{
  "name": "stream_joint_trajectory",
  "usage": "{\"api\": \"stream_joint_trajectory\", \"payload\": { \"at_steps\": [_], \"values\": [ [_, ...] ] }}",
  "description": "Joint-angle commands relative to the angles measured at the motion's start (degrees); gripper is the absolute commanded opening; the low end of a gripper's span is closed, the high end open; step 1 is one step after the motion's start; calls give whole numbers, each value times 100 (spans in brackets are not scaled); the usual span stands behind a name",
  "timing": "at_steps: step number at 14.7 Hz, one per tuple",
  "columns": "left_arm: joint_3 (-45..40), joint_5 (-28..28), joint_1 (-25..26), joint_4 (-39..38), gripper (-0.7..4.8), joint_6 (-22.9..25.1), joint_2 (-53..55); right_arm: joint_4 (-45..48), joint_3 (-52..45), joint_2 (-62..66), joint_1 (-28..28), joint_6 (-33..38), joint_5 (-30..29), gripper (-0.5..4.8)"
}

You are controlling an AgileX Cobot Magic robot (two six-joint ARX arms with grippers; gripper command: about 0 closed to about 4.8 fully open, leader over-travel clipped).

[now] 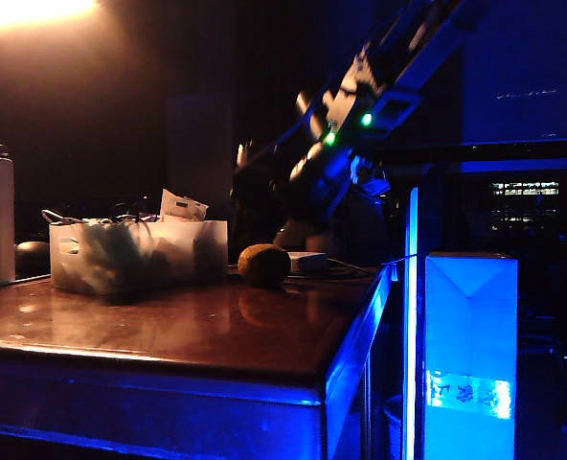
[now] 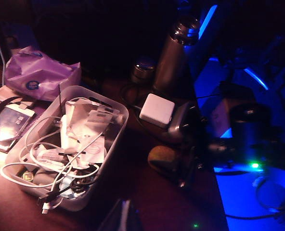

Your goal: Pick up the kiwi and place it into the translucent box.

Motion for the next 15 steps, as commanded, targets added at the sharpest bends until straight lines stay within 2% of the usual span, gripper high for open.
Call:
{"api": "stream_joint_trajectory", "payload": {
  "at_steps": [1, 5, 6, 7, 11, 15],
  "values": [
    [28, 24, -2, 98, -4, 28, -11, -264, 153, 164, 15, 4, -31, 479],
    [26, 26, -2, 116, -3, 26, -11, -310, 153, 223, 15, 4, -13, 479],
    [26, 24, -2, 116, -3, 26, -11, -313, 153, 225, 15, 2, -11, 383],
    [26, 24, -2, 116, -3, 26, -11, -297, 153, 225, 15, 2, -11, 309],
    [26, 24, -2, 116, -4, 28, -13, -238, 236, 192, 15, 2, -11, 318],
    [26, 24, -2, 170, -3, 26, -11, -240, 1394, 192, 44, 7, -24, 319]
  ]
}}
